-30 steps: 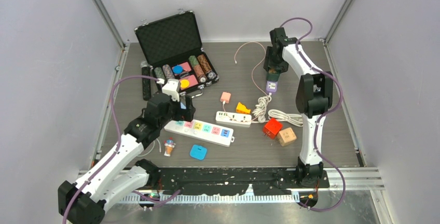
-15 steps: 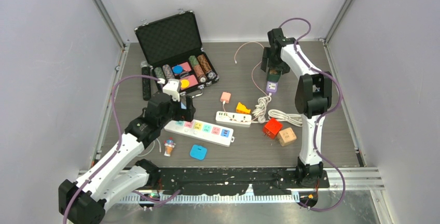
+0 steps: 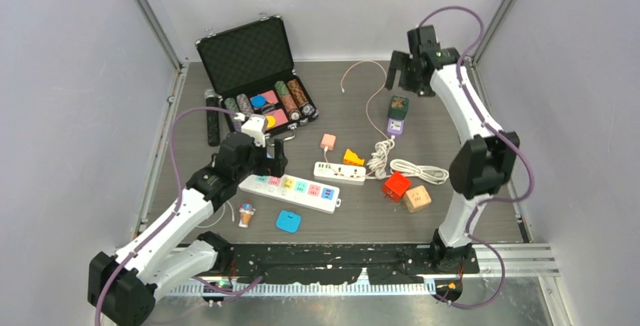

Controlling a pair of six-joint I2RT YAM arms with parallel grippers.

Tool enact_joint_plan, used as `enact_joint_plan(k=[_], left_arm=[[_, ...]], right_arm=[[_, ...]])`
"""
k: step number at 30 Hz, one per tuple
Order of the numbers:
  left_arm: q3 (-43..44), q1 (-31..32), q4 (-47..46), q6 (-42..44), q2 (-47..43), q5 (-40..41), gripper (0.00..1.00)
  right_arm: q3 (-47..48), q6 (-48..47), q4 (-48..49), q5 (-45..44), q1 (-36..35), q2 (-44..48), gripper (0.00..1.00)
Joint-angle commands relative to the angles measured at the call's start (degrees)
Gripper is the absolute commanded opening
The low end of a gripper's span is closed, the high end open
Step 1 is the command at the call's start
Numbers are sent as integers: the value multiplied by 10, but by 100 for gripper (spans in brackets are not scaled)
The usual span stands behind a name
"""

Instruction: Insert the plug

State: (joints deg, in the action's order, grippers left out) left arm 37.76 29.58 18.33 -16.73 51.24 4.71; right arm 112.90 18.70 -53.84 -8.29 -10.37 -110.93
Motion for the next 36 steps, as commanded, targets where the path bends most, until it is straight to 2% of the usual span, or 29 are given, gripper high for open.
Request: enact_joint_plan(k=[1, 4, 9, 11, 16, 21, 27, 30, 34, 36], left_arm=[[35, -2, -43, -29, 38, -42, 98], [53, -3, -58, -50, 77, -77, 94], [78, -2, -92, -57, 140, -96, 90], [86, -2, -106, -63, 166, -98, 89], [103, -2, -124, -85, 224, -107, 88], [108, -2, -136, -103, 251, -117, 87], [120, -2, -127, -103, 272, -118, 87], [126, -2, -124, -102, 279, -117, 87], [132, -2, -121, -99, 286, -116, 87], [134, -2, -119, -98, 287, -115, 87]], right_arm=[[-208, 33, 57, 7, -47, 135, 92], [-319, 79, 91, 44, -75, 202, 81], [-472, 135, 148, 126, -89, 240, 67], [-490, 147, 160, 133, -90, 236, 60], [-501, 145, 196, 115, -84, 212, 55], [-519, 144, 249, 149, -60, 188, 40], [-508, 136, 260, 167, -51, 157, 23], [-496, 127, 248, 161, -49, 156, 23], [-486, 113, 241, 155, -49, 184, 51], [-484, 111, 236, 154, -49, 203, 58]])
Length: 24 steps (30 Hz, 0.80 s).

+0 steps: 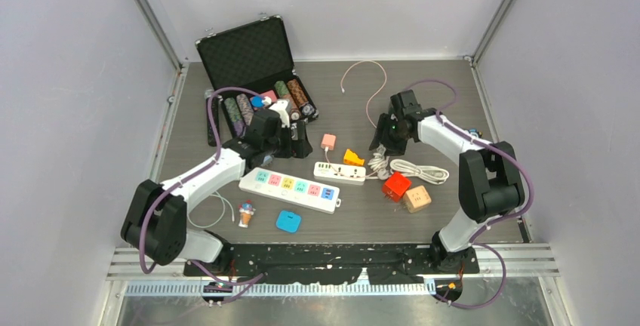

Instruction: Insert the plug

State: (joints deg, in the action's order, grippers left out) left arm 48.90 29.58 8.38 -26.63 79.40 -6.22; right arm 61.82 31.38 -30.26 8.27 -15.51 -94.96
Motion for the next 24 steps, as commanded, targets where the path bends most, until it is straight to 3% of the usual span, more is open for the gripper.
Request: enact_joint_plan(k=[1, 9, 18, 24], left_arm=[[22, -2, -20, 2, 5, -5, 87], [16, -2, -21, 1, -4, -6, 87], [5, -2, -19, 3, -17, 6, 87], [-4, -3, -18, 1, -27, 15, 88]], right_arm=[[27, -16, -2, -11, 2, 56, 59], [-11, -18, -17, -63, 5, 119, 60], [-10, 15, -26, -16, 11, 66, 51], [7, 7, -41, -11, 12, 19, 53]])
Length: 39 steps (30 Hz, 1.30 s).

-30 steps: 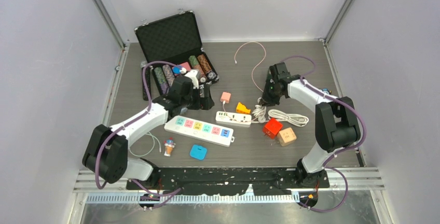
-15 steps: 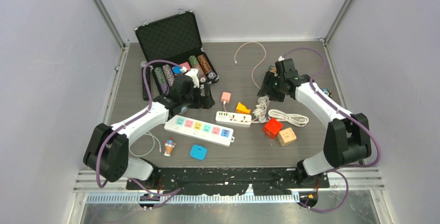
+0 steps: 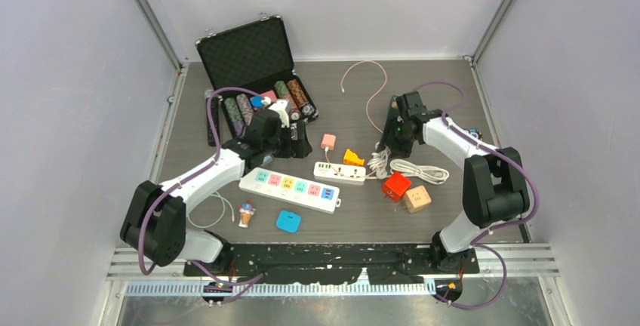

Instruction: Insert the plug

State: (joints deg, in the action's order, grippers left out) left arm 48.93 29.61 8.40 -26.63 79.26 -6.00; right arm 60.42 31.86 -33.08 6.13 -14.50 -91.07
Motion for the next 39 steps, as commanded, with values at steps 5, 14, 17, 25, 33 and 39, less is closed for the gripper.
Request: enact_joint_plan(k=[5, 14, 17, 25, 33, 39], left_arm=[[-4, -3, -12, 4, -34, 22, 88], [-7, -3, -1, 13, -50, 36, 88], [-6, -4, 2, 15, -50, 38, 88], [-2, -3, 6, 18, -47, 37, 88], [-4, -3, 12, 28, -34, 33, 88], [-5, -3, 13, 39, -2, -3, 84]], right_arm=[[28, 1, 1, 28, 3, -37, 36], [151, -42, -35, -10, 0, -4, 5], [193, -68, -17, -8, 1, -13, 5], [300, -148, 89, -21, 2, -115, 5], [372, -176, 124, -42, 1, -200, 22], [381, -172, 114, -58, 0, -191, 73]])
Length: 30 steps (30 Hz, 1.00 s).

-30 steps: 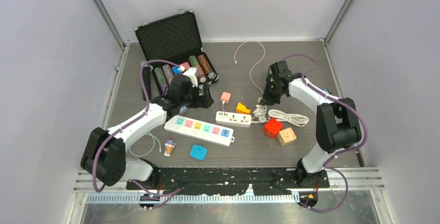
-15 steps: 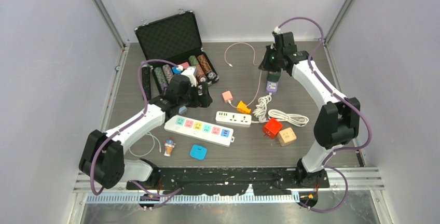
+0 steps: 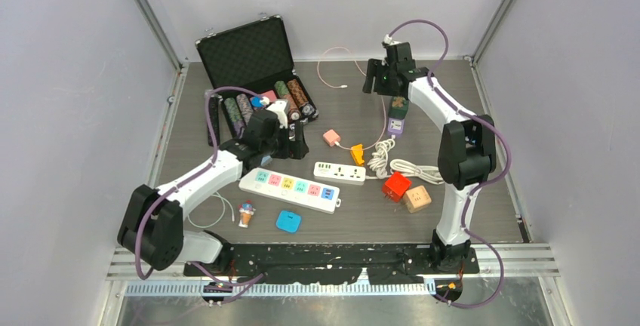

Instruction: Insert the plug

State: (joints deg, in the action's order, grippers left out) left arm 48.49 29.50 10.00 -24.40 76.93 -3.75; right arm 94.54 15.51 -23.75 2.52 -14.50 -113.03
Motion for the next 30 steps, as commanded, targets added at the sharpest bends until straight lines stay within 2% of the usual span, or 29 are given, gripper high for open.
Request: enact_joint_plan(k=[1, 3, 5, 10, 12, 17, 22, 27, 30], left_arm=[[-1, -1, -3, 17, 28, -30, 82], [-5, -1, -6, 11, 38, -38, 78], [-8, -1, -11, 4, 49, -45, 75], [-4, 3, -18, -3, 69, -63, 71], [2, 8, -18, -3, 80, -68, 70], [15, 27, -17, -11, 117, -88, 68], [17, 42, -24, -22, 148, -120, 68], [27, 50, -32, -28, 165, -138, 68], [29, 50, -37, -36, 170, -149, 66]], right_arm=[[41, -5, 6, -22, 0, 36, 80], [36, 2, -19, -44, -4, 69, 88], [22, 15, -53, -64, -8, 102, 92], [-53, 55, -150, -126, -28, 185, 95], [-123, 61, -167, -135, -45, 239, 95], [-255, 93, -187, -88, -102, 333, 89], [-371, 114, -138, -17, -142, 372, 85], [-370, 98, -116, -4, -175, 334, 78], [-359, 108, -105, 12, -190, 307, 68]])
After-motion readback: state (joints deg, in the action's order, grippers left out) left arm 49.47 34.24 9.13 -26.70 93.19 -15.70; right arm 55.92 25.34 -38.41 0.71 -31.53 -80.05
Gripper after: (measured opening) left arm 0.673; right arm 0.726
